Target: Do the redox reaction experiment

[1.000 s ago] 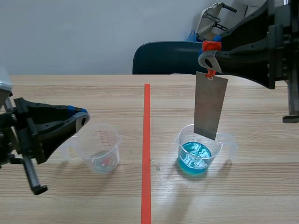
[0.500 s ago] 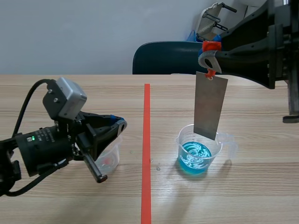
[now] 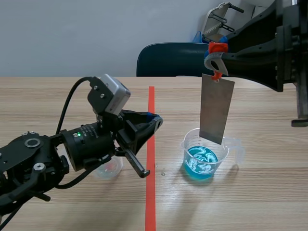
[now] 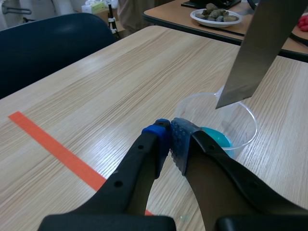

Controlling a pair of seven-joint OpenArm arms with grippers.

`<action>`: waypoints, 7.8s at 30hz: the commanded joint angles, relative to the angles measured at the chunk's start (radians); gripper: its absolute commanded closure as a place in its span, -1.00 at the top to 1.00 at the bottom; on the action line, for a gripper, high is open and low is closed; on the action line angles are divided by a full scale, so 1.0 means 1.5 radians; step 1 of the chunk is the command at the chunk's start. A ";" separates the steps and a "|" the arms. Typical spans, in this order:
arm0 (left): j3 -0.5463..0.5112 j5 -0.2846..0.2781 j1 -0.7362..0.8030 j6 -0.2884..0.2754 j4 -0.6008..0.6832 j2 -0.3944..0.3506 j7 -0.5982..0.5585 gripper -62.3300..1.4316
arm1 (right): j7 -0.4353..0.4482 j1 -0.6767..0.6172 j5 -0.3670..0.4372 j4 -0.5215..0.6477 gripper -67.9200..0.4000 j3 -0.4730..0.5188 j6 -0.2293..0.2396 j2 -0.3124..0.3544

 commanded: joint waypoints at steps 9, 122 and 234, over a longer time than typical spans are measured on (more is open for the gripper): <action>0.028 0.010 -0.002 -0.001 0.011 0.049 0.006 -0.87 | 0.013 0.005 0.005 0.010 -0.97 0.007 -0.002 0.000; -0.205 0.149 0.416 0.033 0.243 -0.084 -0.224 1.00 | 0.015 0.005 0.005 0.010 -0.97 0.007 -0.002 0.000; -0.205 0.149 0.416 0.032 0.243 -0.084 -0.220 1.00 | 0.015 0.005 0.005 0.010 -0.97 0.007 -0.002 0.000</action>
